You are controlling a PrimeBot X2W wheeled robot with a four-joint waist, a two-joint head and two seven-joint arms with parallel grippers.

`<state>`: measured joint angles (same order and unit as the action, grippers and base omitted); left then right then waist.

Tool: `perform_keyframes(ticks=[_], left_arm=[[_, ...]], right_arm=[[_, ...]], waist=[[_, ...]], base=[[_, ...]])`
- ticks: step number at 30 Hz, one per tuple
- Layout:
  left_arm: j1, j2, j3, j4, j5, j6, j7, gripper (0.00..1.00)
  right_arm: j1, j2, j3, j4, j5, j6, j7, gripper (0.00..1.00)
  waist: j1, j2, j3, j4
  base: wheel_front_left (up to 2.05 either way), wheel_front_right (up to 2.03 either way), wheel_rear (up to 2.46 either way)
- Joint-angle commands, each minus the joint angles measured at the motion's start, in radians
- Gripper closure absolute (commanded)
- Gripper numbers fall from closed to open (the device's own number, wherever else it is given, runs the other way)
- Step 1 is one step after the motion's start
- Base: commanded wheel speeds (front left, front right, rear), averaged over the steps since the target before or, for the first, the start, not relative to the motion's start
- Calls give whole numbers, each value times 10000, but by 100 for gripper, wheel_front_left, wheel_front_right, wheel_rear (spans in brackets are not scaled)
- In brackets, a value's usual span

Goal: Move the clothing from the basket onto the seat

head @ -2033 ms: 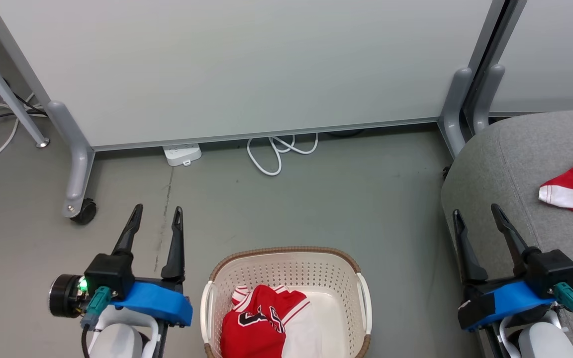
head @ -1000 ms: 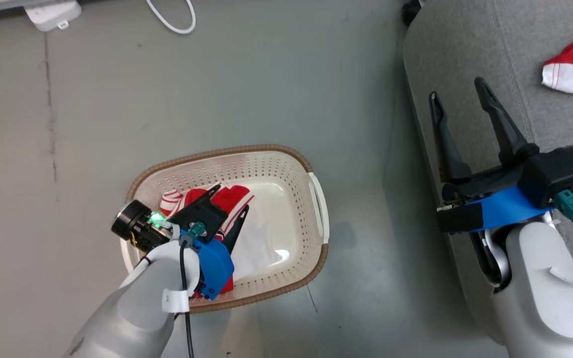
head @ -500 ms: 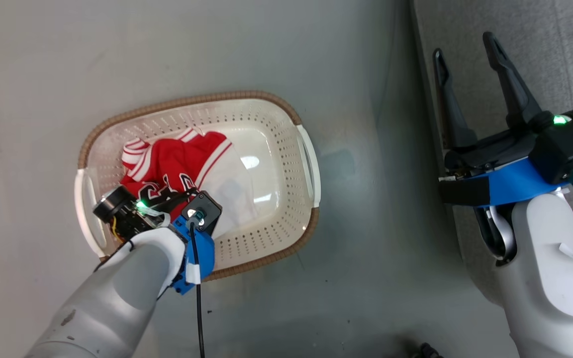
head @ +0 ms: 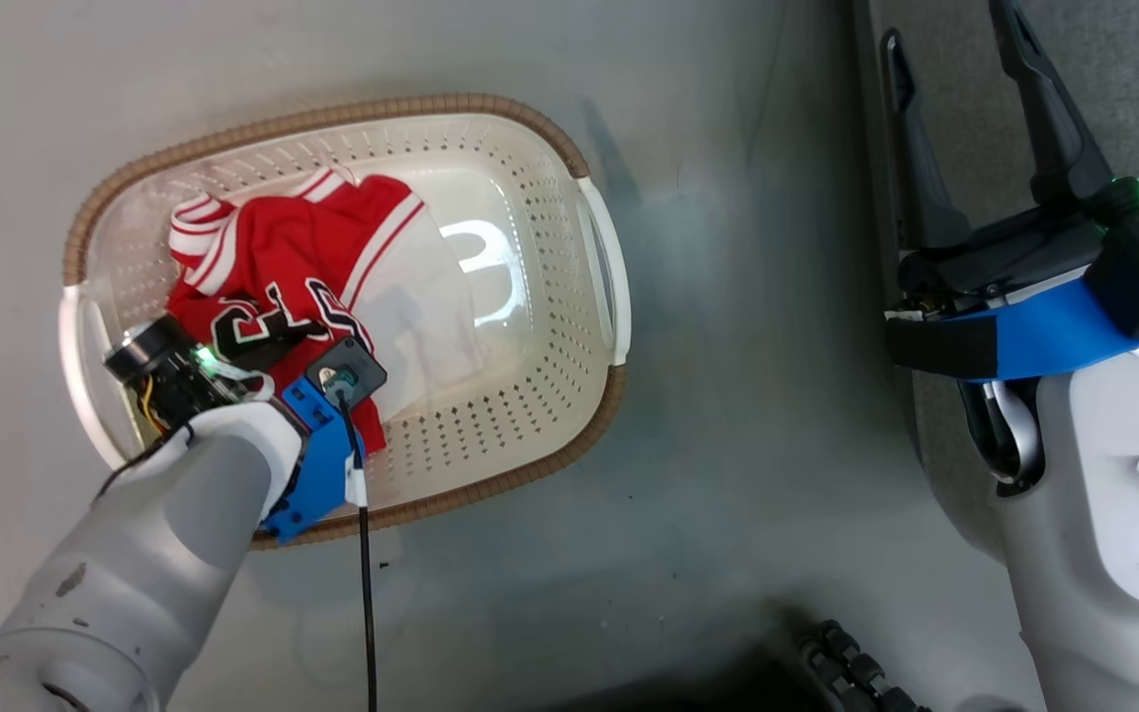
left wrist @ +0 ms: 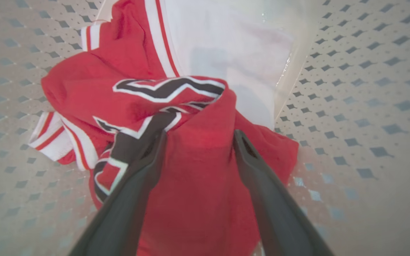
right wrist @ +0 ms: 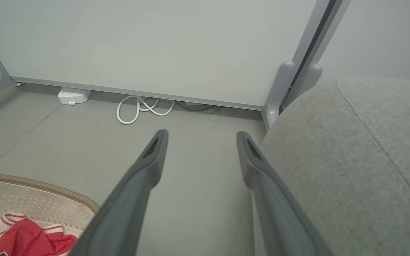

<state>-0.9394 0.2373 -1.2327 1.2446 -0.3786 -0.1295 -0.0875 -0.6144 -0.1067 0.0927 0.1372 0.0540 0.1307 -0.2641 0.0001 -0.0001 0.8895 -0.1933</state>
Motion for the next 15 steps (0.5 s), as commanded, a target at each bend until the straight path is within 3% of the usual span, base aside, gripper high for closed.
perform_keyframes(ticks=[1,15], left_arm=[[-332,91,-131,63,88,-16,109,0],[-897,112,-445,301,628,-16,944,0]], right_arm=[[-211,-45,-46,-110,-12,1,-5,0],[-455,-32,-169,-421,-117,1,-5,0]], waist=[[-1,1,349,-63],[-1,1,1036,-64]], base=[[0,0,0],[0,0,0]])
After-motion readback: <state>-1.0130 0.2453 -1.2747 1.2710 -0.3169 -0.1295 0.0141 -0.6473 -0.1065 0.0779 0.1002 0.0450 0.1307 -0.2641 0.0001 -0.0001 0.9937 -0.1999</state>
